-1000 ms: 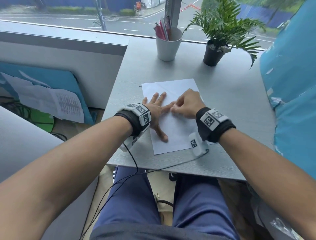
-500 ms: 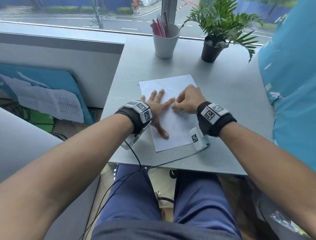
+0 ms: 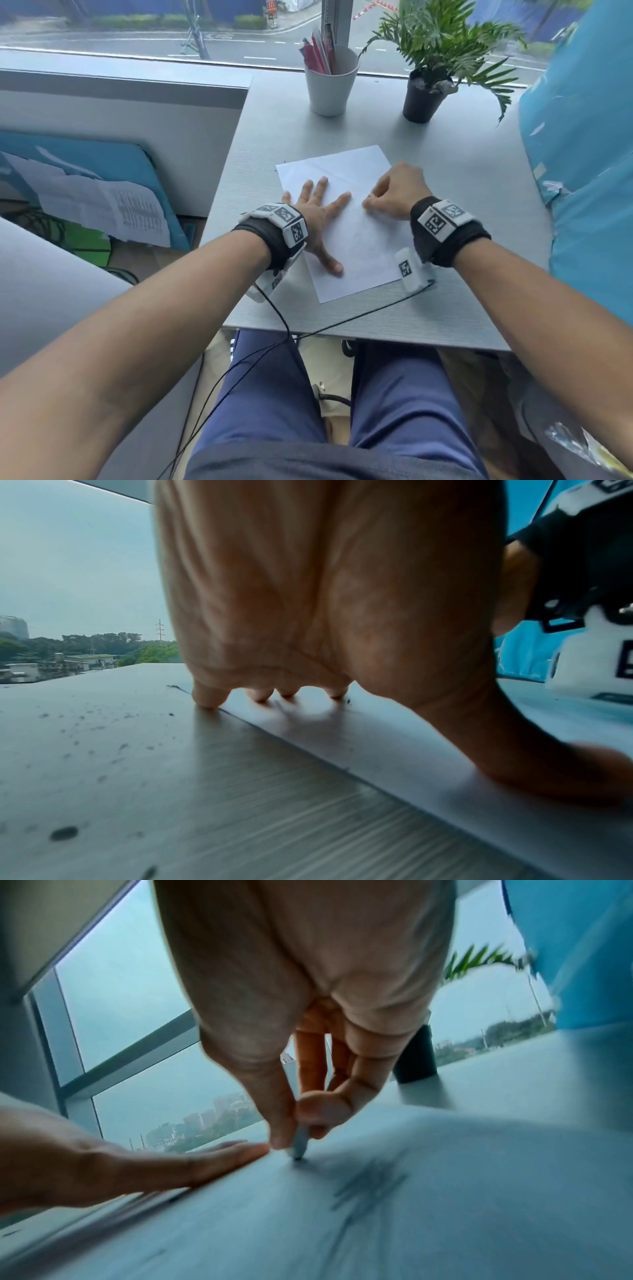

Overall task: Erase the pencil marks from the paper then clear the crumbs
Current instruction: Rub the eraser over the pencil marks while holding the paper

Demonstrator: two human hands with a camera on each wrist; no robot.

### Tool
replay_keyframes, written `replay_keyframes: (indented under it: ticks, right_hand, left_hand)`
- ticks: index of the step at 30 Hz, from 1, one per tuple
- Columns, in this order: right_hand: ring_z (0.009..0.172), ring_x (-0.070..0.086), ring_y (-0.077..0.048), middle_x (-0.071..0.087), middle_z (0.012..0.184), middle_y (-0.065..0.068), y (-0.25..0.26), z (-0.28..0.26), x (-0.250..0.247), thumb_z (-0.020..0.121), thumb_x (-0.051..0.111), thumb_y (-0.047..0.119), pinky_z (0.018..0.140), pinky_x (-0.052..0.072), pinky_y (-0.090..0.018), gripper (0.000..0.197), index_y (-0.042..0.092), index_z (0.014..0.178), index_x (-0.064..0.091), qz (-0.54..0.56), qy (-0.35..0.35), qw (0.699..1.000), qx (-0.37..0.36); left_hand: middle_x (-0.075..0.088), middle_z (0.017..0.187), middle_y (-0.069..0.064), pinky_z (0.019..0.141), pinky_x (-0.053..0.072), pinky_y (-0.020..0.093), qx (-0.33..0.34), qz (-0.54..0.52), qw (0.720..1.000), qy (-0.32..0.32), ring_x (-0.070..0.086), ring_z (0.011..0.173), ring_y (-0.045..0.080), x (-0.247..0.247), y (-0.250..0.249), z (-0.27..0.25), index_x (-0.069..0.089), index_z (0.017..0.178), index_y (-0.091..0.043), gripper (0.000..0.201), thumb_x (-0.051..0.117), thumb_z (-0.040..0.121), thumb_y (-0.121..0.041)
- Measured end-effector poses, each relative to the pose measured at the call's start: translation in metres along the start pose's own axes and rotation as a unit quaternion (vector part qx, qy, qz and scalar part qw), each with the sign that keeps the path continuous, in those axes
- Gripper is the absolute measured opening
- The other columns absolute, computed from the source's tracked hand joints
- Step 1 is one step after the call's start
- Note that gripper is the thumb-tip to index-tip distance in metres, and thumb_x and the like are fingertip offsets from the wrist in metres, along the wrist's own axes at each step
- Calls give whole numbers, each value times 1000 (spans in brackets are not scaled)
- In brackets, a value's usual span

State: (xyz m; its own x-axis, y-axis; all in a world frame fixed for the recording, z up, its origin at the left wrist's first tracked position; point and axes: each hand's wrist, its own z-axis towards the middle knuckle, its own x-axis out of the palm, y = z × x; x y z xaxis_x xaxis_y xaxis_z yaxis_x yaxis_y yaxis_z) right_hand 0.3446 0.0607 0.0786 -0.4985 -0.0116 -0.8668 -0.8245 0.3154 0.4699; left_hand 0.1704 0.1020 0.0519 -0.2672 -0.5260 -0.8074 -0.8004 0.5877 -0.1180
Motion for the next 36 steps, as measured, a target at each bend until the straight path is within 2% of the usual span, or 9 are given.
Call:
replay_keyframes:
  ticks: [9,12,16,18,21,24,28,32,36]
  right_hand:
    - [83,68,-15,71,76,-1,-22,-24,4,73,80,25,77,50,-21,15,13,81,79,-11,16,1000,0]
    - [83,67,-14,71,78,-1,-23,-23,2,73,81,22,76,52,-22,13,14,83,79,-4,17,1000,-8]
    - [78,65,-10,72,79,-1,-23,-20,-1,73,82,18,71,49,-19,13,14,85,80,5,27,999,-17]
    - [75,65,-10,72,77,1,-24,-18,1,71,84,19,68,48,-19,12,15,82,80,8,29,999,-25]
    - [69,65,-10,75,76,-1,-26,-10,-2,70,84,20,70,54,-23,12,14,78,79,31,18,999,-26]
    - [68,66,-10,74,72,1,-26,-10,-1,70,83,24,71,54,-24,12,14,76,79,55,-4,998,-15]
    - [56,56,4,64,60,13,-10,-33,15,72,82,26,58,43,-12,9,18,70,77,12,102,990,-97]
    - [61,60,-4,71,66,4,-20,-6,-2,68,83,24,61,42,-15,11,15,71,77,50,31,998,-28]
    - [50,54,1,59,49,16,-8,-29,11,70,80,23,54,39,-12,16,22,58,70,-1,127,986,-108]
  left_hand:
    - [-28,161,14,116,1,69,-55,-12,998,-26,-20,150,37,11,-16,-7,-19,155,-35,156,71,40,-90]
    - [7,161,24,116,6,68,-70,25,996,-58,9,150,41,8,-25,-16,9,157,-24,133,68,55,-87]
    - [41,140,9,117,19,58,27,-19,989,-147,34,136,29,-1,-17,-10,46,126,-14,92,80,61,-70]
    - [36,147,4,117,23,51,90,-83,983,-136,33,139,27,-4,-10,-2,46,129,-19,94,89,56,-60]
    - [-2,167,-1,121,-2,57,121,-96,986,-66,-5,153,22,-4,-7,10,20,156,-35,124,89,57,-59]
    - [-23,164,-3,117,-15,57,103,-67,992,-32,-25,149,22,-4,-9,18,-4,158,-40,137,85,57,-66]
    - [-31,161,-3,117,-15,59,97,-47,994,-18,-30,147,23,-2,-10,22,-14,156,-41,144,83,53,-72]
    - [-30,162,-4,118,-14,58,94,-46,994,-24,-28,148,23,-1,-10,23,-11,156,-41,142,83,54,-72]
    - [-32,161,-4,118,-13,58,90,-38,995,-20,-29,148,22,0,-9,23,-15,155,-40,144,81,54,-75]
